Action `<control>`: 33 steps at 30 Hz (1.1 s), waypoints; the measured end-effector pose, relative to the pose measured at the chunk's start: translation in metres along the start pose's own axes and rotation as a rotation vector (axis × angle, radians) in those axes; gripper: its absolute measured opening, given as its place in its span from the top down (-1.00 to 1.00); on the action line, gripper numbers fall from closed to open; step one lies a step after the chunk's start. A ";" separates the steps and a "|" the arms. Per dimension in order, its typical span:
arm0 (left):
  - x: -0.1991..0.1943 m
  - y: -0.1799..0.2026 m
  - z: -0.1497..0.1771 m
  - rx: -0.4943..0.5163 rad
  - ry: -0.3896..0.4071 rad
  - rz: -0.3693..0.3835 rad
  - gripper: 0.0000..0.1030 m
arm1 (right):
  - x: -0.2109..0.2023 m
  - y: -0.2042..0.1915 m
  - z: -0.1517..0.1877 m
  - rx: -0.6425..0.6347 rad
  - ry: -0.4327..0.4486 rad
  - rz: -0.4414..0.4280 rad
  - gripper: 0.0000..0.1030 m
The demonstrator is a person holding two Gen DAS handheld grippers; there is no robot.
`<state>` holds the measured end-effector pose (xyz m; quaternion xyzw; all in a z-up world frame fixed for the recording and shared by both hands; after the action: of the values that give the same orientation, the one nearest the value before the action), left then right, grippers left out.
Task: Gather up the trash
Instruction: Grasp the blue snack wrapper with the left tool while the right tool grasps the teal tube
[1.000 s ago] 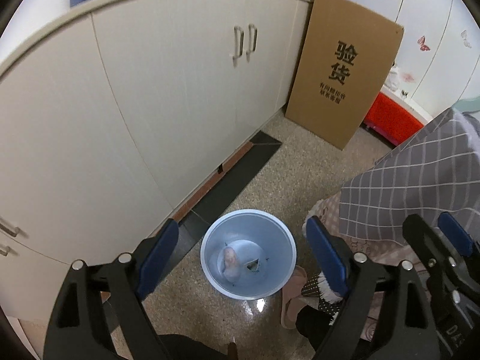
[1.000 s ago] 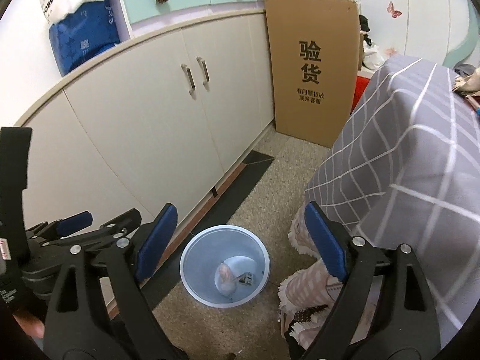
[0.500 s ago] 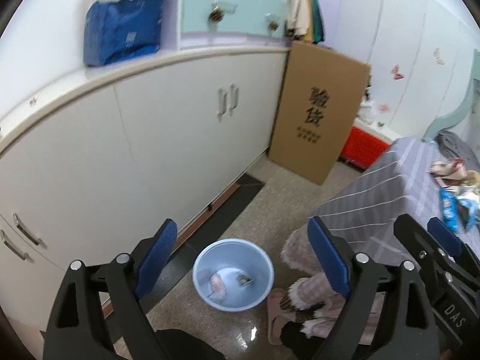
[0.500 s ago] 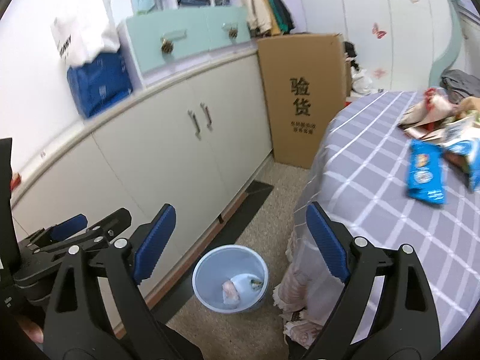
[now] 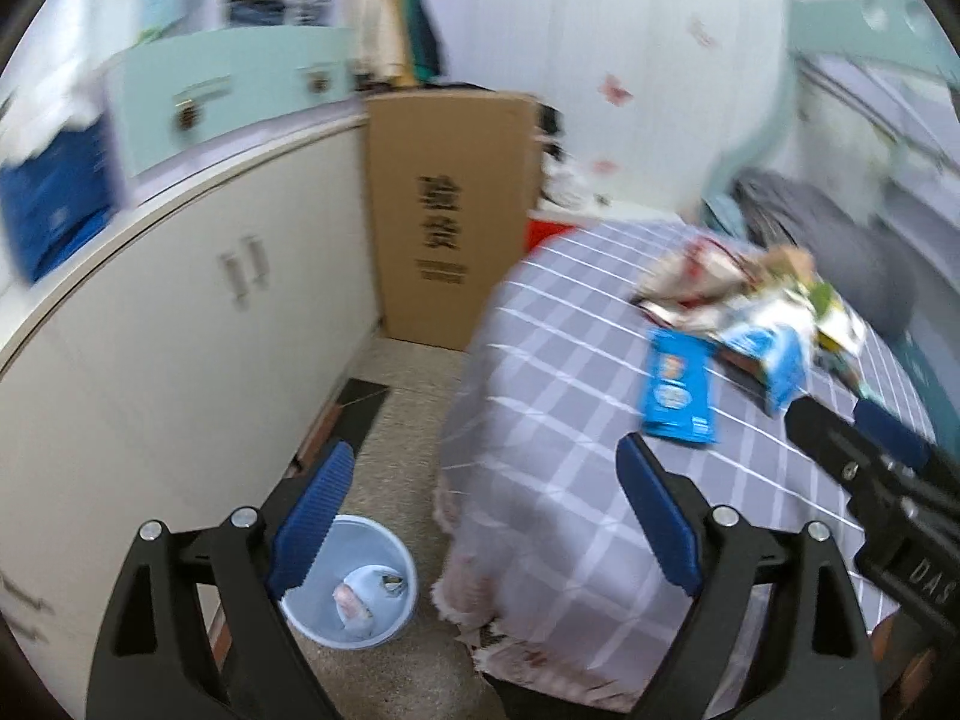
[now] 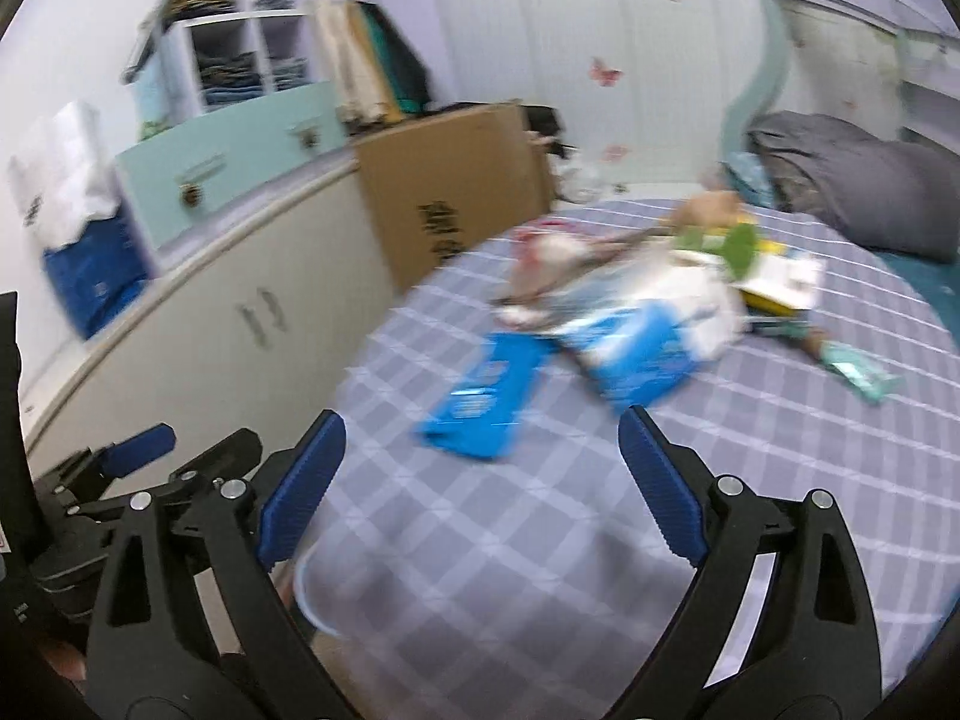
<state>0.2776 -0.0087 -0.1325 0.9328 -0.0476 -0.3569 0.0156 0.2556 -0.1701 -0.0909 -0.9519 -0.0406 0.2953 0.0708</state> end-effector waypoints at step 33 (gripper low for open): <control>0.104 0.103 -0.011 0.181 -0.139 0.106 0.26 | 0.070 0.211 -0.010 -0.098 -0.301 0.202 0.39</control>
<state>0.3541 -0.1219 -0.1870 0.8996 -0.1299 -0.4137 -0.0532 0.3259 -0.3713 -0.1554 -0.8985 0.0309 0.4378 -0.0126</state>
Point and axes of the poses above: each gripper's, at about its wrist camera, not at the fingertips, and x roughly the way its jaws point, y to its right, z to its underside, the point moved 9 cm from there along x, roughly the way its jaws point, and after that the axes turned 2 degrees about -x, right-handed, at the moved point
